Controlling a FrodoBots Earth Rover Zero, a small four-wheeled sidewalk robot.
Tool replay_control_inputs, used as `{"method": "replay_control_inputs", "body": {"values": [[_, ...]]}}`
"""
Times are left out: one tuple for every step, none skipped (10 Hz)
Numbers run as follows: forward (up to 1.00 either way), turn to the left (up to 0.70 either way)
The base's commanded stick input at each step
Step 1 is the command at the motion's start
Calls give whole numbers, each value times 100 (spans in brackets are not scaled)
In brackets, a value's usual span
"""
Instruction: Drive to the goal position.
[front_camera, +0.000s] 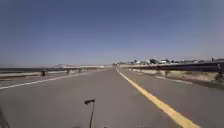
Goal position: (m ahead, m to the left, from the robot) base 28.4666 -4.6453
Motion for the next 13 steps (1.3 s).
{"method": "replay_control_inputs", "body": {"values": [[100, 0], [100, 0], [100, 0], [100, 0], [100, 0], [100, 0], [100, 0], [100, 0], [100, 0], [100, 0], [100, 0], [100, 0], [100, 0]]}}
